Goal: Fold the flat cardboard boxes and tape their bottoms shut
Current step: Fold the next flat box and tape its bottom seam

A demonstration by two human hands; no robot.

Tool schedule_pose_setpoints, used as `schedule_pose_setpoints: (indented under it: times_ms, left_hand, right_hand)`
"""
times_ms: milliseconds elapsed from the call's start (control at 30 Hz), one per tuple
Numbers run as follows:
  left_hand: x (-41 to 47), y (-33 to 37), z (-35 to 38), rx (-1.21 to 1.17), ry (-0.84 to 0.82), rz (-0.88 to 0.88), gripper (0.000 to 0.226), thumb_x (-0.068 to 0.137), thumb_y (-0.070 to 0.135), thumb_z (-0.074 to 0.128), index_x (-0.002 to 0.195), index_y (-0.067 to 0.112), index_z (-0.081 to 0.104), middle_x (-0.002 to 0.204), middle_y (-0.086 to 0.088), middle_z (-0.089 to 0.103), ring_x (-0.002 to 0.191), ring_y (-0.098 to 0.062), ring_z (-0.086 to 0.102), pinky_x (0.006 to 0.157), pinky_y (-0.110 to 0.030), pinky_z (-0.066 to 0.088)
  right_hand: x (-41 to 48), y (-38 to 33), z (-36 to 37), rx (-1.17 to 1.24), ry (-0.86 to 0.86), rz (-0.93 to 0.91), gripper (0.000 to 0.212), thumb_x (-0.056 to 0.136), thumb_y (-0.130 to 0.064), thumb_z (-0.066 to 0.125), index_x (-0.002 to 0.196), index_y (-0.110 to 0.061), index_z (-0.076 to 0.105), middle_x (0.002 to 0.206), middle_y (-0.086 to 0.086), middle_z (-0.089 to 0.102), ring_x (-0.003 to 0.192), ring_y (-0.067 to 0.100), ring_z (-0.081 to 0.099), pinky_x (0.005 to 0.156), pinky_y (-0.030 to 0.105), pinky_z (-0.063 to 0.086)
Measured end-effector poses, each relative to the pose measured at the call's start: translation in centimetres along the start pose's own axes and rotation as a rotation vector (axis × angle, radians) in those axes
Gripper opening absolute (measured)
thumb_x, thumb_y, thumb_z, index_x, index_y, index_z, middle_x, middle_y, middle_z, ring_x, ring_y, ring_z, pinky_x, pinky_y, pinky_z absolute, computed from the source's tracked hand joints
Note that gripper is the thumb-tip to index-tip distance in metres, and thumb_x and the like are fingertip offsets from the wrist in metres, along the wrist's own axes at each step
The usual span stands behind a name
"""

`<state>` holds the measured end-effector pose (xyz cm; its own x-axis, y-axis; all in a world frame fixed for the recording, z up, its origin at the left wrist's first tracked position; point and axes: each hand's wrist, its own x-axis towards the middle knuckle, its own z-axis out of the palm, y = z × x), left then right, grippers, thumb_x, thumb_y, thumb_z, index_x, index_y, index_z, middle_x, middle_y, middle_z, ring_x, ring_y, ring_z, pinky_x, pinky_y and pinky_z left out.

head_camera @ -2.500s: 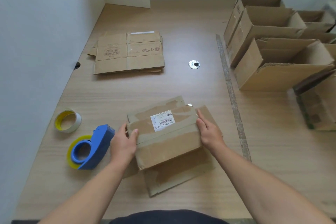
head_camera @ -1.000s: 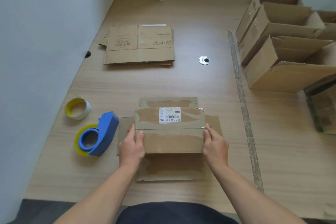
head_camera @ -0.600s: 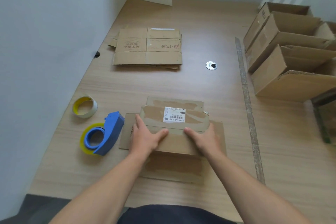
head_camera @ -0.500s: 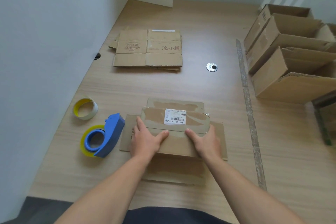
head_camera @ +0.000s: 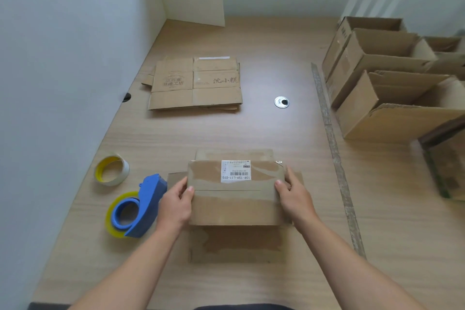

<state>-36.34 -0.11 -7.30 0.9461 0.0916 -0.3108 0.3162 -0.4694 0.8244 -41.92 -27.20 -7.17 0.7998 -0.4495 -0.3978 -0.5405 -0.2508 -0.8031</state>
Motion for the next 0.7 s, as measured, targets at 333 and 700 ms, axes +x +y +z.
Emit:
schedule_pose_setpoints:
  times_ms: [333,700]
  left_hand:
    - [0.4,3.7,0.1,-0.058,-0.006,0.134,0.073,0.093,0.040,0.065,0.151,0.050,0.022,0.139,0.008,0.042,0.128,-0.013,0.043,0.111,-0.040,0.037]
    - [-0.5,9.5,0.6,-0.434,-0.038,0.219,0.033,0.082,0.051,0.061,0.110,0.037,0.050,0.119,0.001,0.060,0.103,-0.009,0.066,0.075,-0.024,0.055]
  right_hand:
    - [0.3,-3.8,-1.7,0.117,0.201,-0.185,0.042,0.100,-0.021,0.056,0.141,-0.018,0.055,0.122,-0.004,0.059,0.111,0.005,0.052,0.100,0.018,0.034]
    - [0.1,-6.5,-6.7,0.534,0.236,-0.122,0.028,0.095,-0.046,0.061,0.091,-0.018,0.059,0.091,-0.002,0.063,0.084,0.016,0.057,0.072,0.033,0.047]
